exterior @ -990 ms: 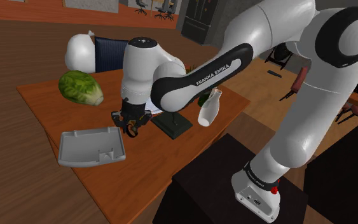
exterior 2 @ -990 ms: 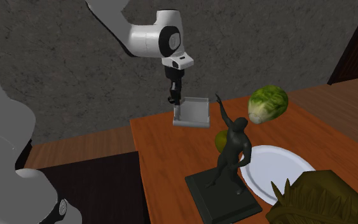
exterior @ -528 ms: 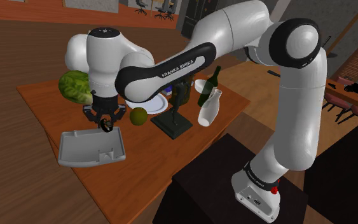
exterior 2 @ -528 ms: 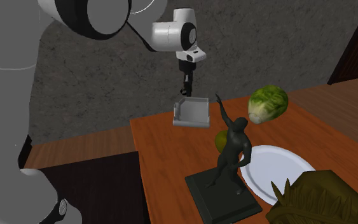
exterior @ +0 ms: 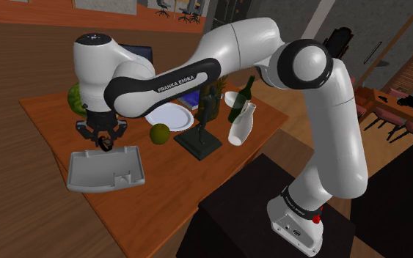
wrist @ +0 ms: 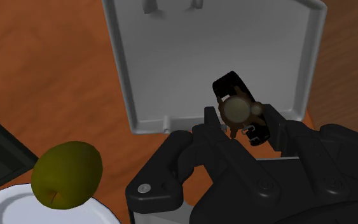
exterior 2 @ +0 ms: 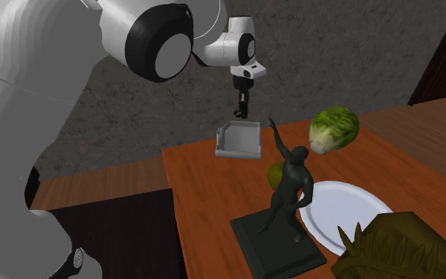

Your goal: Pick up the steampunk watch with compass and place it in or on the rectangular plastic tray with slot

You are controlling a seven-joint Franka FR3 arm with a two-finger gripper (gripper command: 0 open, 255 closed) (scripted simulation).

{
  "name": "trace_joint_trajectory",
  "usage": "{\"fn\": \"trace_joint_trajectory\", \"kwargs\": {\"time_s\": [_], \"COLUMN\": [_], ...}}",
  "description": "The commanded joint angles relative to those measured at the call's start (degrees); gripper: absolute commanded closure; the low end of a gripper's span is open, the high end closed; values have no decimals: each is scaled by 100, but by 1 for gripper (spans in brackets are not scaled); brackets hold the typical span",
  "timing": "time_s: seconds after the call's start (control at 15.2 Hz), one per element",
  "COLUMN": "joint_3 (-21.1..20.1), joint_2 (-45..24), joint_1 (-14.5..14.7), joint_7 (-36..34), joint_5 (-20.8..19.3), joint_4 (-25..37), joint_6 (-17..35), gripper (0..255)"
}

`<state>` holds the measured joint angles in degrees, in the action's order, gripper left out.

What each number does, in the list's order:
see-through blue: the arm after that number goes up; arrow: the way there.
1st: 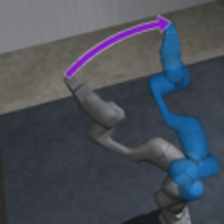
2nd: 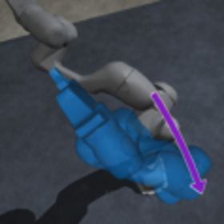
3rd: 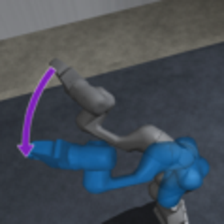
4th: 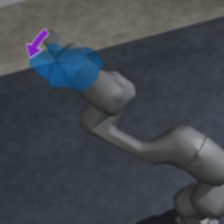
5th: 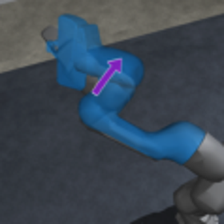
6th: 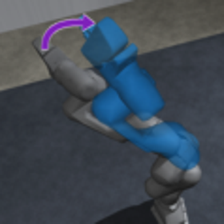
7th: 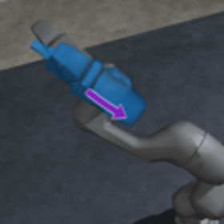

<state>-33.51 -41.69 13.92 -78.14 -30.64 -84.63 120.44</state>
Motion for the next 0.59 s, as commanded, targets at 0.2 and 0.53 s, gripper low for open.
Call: {"fn": "trace_joint_trajectory", "kwargs": {"time_s": [0.2, 0.53], "joint_3": [96, 167], "joint_2": [-204, -353], "joint_1": [49, 88], "joint_7": [-82, -139], "joint_5": [-121, -206], "joint_4": [-55, -80], "joint_6": [244, 410], "gripper": [255, 255]}}
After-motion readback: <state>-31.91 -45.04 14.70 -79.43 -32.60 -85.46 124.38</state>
